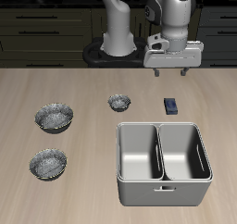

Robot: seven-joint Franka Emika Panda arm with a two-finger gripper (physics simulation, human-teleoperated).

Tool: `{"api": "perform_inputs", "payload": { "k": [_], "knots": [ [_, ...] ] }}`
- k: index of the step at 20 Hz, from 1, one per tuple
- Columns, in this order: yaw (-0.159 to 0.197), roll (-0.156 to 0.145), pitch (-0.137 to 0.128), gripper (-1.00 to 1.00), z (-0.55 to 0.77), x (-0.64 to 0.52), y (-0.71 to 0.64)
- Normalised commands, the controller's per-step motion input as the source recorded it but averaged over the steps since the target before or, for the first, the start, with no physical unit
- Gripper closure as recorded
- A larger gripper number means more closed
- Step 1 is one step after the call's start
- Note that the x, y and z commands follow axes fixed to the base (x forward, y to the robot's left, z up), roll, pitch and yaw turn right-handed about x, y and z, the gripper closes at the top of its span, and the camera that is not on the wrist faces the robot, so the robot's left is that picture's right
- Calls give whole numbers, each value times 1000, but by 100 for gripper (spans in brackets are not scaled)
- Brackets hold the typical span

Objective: Place the cream cheese in the smallest bowl

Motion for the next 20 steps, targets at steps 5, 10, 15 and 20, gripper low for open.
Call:
{"api": "perform_inputs", "payload": {
  "k": [5,10,15,20],
  "knots": [
    [4,-12,10,-100,-292,34,-30],
    [15,-34,-7,-100,-294,7,32],
    [-9,-37,42,-100,-282,87,140],
    [15,-12,-16,-100,-172,40,221]
  ]
}}
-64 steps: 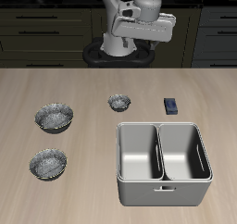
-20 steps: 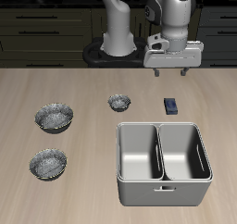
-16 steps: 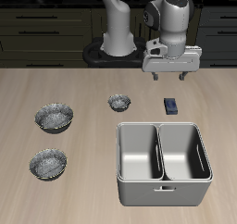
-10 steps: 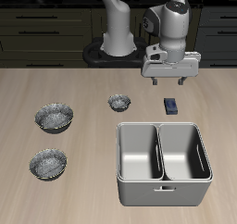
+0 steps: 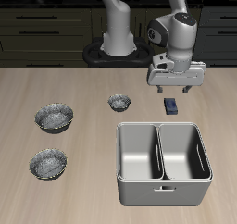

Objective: Place the cream cheese in the smallest bowl

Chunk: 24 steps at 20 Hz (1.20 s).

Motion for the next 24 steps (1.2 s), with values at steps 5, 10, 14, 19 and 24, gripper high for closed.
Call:
{"api": "perform_inputs", "payload": {
  "k": [5,10,14,19,24],
  "knots": [
    [-2,14,16,-100,-189,114,99],
    [-9,-13,18,-100,-180,87,-27],
    [-9,-1,12,-100,-108,52,-22],
    [8,0,32,-100,-220,68,-36],
    [-4,16,38,-100,-239,37,-81]
  ]
}}
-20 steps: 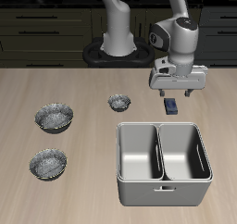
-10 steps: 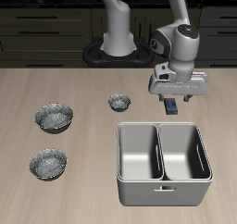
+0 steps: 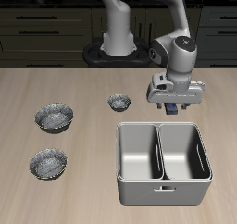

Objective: Place the cream cheese in the smallest bowl

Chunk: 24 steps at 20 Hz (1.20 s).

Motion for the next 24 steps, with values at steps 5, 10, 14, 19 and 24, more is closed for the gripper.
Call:
{"api": "perform_inputs", "payload": {
  "k": [5,10,14,19,24],
  "knots": [
    [11,14,9,100,-145,0,-16],
    [-13,7,-12,100,115,-49,-32],
    [-4,12,-11,100,180,-52,-78],
    [-7,8,-28,100,368,-114,-103],
    [-19,-21,-71,100,622,-175,-244]
  ]
}}
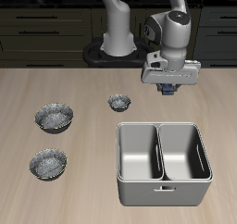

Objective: Place the cream cheese in the smallest bowl

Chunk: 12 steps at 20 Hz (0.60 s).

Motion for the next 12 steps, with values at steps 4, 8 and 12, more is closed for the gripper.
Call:
{"api": "perform_inputs", "payload": {
  "k": [4,8,12],
  "knots": [
    [12,-5,-79,100,443,-145,-162],
    [-1,8,-23,100,289,-29,-184],
    [25,23,-3,100,231,53,-293]
  ]
}}
